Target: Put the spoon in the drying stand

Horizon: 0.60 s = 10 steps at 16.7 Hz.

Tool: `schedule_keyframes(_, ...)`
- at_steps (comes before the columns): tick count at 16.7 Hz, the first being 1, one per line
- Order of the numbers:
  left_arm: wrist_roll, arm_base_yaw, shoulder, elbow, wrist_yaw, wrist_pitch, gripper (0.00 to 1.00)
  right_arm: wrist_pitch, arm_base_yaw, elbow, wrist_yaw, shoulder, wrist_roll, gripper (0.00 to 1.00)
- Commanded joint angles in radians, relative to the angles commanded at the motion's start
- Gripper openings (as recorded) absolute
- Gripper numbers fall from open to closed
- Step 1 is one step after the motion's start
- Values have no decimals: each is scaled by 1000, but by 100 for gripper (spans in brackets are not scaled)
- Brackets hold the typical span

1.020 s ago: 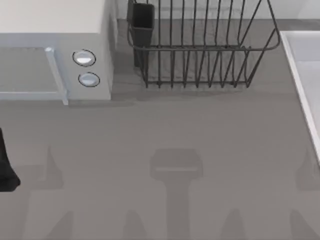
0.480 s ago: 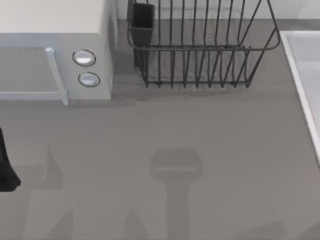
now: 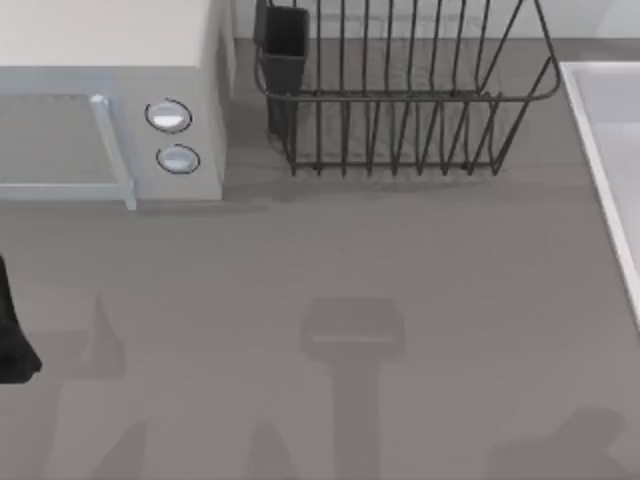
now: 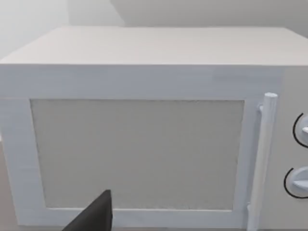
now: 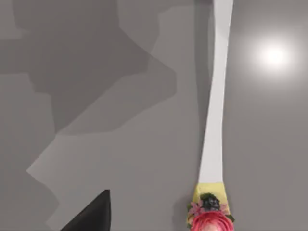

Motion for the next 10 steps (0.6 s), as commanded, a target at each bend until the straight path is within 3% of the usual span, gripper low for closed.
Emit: schedule_keyframes(10, 0, 0, 0, 0, 0, 0, 100, 52, -10, -18, -1, 65, -23, 100)
